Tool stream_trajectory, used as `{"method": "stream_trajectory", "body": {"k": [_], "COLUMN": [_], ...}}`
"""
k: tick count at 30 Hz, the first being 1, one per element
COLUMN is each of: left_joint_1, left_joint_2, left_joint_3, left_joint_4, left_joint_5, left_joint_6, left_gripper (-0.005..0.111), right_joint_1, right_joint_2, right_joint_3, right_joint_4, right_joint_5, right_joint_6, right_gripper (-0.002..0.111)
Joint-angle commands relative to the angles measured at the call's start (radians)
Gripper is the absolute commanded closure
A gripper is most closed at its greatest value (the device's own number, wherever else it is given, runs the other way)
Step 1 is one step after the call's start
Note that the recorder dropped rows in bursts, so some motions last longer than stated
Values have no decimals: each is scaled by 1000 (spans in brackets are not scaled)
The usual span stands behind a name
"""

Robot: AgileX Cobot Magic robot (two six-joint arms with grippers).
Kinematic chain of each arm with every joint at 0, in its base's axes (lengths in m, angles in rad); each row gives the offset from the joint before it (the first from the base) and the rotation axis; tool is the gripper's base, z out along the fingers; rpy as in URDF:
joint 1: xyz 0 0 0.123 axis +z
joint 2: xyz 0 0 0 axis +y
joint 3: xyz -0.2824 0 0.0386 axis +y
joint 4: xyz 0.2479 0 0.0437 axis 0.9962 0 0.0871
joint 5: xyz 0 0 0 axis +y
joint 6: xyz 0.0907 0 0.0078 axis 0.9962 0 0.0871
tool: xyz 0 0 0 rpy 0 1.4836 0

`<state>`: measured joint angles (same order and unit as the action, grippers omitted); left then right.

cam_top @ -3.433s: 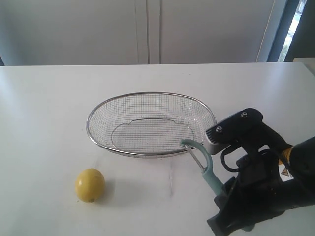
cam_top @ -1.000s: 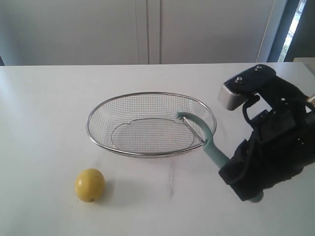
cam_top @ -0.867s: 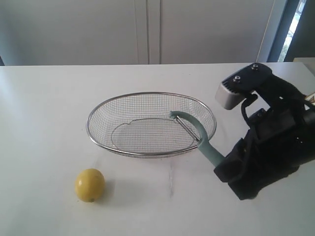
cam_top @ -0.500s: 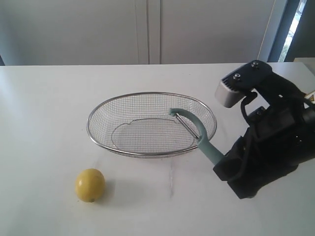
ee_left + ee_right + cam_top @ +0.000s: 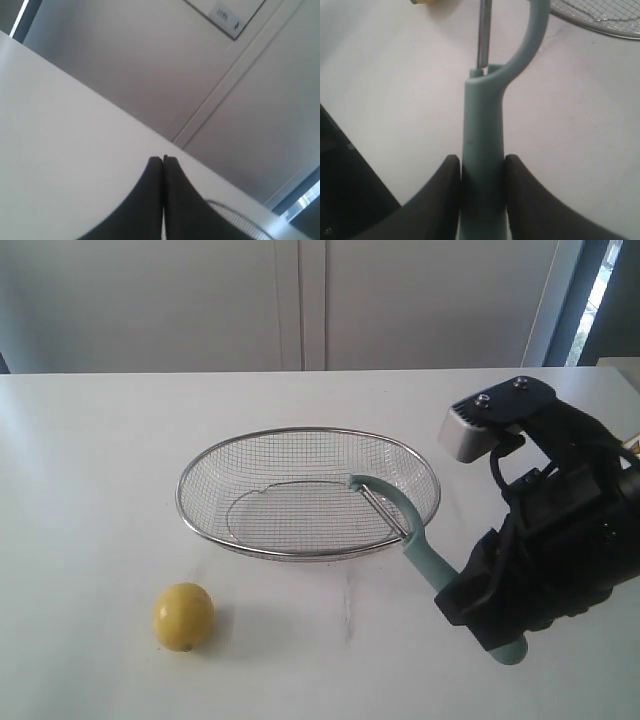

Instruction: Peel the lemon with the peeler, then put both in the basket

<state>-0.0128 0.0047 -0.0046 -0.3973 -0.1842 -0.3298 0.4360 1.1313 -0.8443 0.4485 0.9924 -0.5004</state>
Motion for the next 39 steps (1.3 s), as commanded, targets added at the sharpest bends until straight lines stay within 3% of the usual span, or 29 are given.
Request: {"method": "stream_trajectory", "body": {"k": [1, 6, 9, 12, 15, 20, 26, 31, 36, 39], "left_joint_1": [-3, -3, -3, -3, -3, -44, -90, -124, -182, -216], "left_joint_2": [-5, 6, 66, 145, 233, 428, 662, 822, 955, 1014], "left_joint_3": [-58, -227, -325, -423, -519, -598, -602, -602, -602, -602], "left_joint_4": [197, 535, 622, 621, 497, 229, -14, -236, -431, -545], "left_joint_5": [-50, 80, 243, 468, 675, 854, 782, 763, 790, 784], "left_joint_6": [-161, -224, -210, -65, 226, 503, 626, 835, 1056, 1129], "left_gripper": [107, 107, 107, 107, 107, 107, 107, 107, 89, 68], "right_joint_1": [-9, -9, -9, -9, -9, -9, -9, -9, -9, -9], "right_joint_2": [0, 0, 0, 0, 0, 0, 0, 0, 0, 0], "right_joint_3": [-5, -5, -5, -5, -5, -5, -5, -5, -5, -5], "right_joint_4": [9, 9, 9, 9, 9, 9, 4, 4, 4, 4], "right_joint_5": [7, 7, 3, -5, -6, -14, -18, -15, -13, -13], "right_joint_6": [14, 16, 16, 16, 16, 31, 33, 33, 33, 33], "right_gripper": [108, 108, 108, 108, 108, 108, 108, 108, 108, 108]}}
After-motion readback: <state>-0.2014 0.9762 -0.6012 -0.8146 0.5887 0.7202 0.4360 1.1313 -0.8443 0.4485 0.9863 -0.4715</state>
